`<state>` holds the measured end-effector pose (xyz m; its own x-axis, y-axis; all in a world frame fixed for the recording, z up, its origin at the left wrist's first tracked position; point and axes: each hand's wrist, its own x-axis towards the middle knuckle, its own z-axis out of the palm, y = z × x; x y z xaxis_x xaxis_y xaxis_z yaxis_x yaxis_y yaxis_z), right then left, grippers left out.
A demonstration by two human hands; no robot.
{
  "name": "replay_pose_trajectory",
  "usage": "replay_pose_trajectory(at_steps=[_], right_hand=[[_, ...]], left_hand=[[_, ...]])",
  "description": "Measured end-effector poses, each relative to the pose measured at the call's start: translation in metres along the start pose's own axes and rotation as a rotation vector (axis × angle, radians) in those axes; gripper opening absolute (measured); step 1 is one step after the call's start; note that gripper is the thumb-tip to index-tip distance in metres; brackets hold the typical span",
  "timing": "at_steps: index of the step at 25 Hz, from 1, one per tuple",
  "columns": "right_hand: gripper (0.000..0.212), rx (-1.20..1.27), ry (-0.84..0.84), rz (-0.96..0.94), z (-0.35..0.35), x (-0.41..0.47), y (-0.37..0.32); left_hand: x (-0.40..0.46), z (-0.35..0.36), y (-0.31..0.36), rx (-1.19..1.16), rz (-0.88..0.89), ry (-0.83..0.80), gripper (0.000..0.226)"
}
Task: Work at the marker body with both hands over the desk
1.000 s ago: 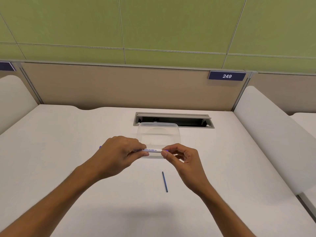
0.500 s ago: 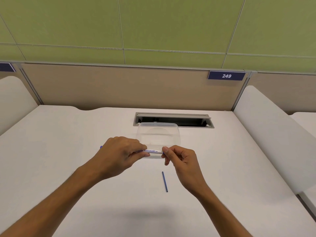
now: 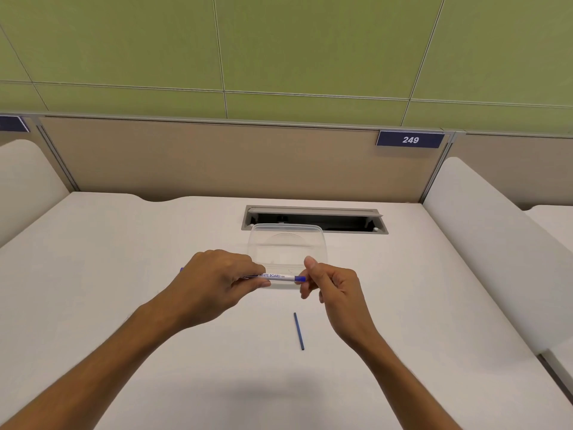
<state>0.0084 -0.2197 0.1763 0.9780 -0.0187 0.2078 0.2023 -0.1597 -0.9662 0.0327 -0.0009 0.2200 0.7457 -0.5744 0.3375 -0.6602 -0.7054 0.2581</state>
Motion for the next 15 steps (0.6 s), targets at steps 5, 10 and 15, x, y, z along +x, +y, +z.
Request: replay_pose_trajectory(at_steps=[5, 10, 15], right_hand=[[0.035, 0.044, -0.076, 0.007, 0.0003, -0.0008, -0.0031], [0.012, 0.055, -0.106, -0.016, -0.0044, -0.0004, -0.0026], [0.005, 0.023, -0.081, -0.036, -0.0050, -0.0014, -0.0026]], left_hand=[[0.0008, -0.0011, 0.0009, -0.001, 0.017, 0.007, 0.024], [-0.0008, 0.0004, -0.0029, -0.058, -0.010, 0.000, 0.034], [-0.0021, -0.0003, -0.0036, -0.077, -0.015, 0.006, 0.029]])
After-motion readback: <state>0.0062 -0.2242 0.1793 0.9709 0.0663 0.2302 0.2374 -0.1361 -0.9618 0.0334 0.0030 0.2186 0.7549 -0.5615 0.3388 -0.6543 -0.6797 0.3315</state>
